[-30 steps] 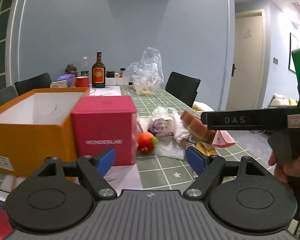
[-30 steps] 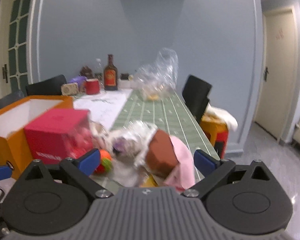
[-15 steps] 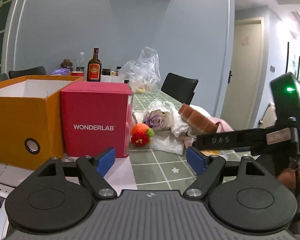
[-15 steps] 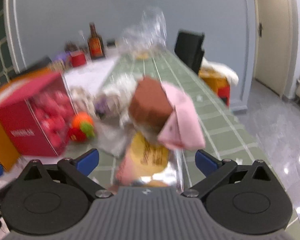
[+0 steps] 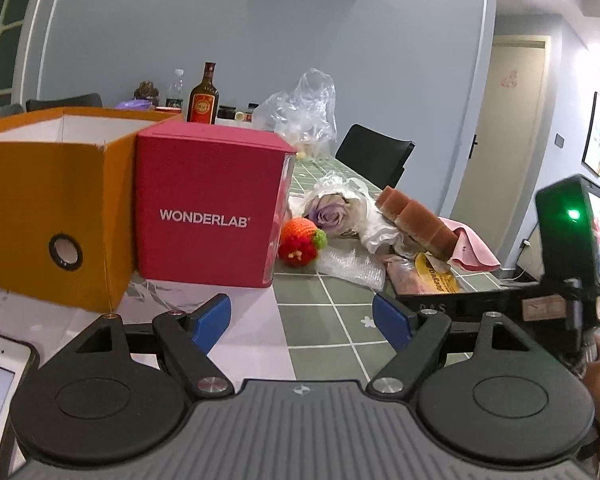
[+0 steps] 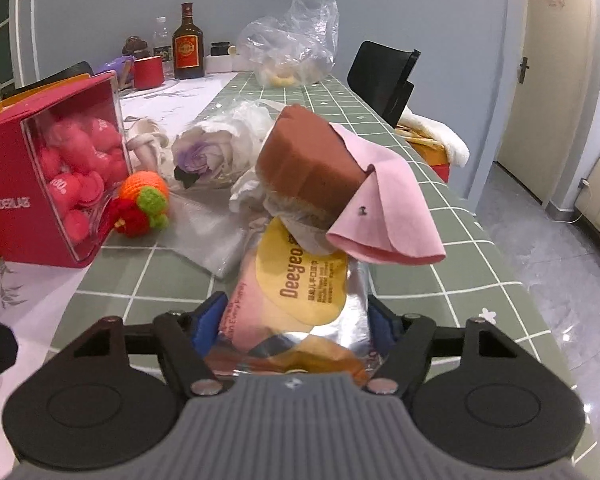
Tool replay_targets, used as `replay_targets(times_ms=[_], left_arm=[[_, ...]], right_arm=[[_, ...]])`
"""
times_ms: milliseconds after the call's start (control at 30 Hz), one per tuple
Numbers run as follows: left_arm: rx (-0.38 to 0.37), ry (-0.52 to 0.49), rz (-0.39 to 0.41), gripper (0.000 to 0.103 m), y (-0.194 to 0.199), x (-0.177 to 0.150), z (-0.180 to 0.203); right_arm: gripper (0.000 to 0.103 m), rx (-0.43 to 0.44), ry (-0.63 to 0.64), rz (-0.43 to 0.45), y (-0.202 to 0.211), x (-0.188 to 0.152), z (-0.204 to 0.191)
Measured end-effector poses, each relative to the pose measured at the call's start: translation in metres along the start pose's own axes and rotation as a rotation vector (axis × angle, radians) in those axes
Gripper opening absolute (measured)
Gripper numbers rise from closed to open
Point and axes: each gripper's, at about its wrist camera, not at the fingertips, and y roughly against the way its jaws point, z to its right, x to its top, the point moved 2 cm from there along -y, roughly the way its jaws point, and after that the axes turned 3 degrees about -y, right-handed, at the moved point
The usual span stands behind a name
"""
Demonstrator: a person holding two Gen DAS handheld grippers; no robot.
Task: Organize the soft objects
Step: 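Grasp the yellow Deeyeo snack bag with the right tool and lift it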
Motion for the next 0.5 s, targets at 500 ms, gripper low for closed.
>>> replay_targets(times_ms=[500], left_arm=[[-0.011, 0.048, -0.005, 0.094, 0.002, 0.0, -0.005]], right_arm=[[0.088, 0.125, 0.009, -0.055, 0.061, -0.045, -0.007]])
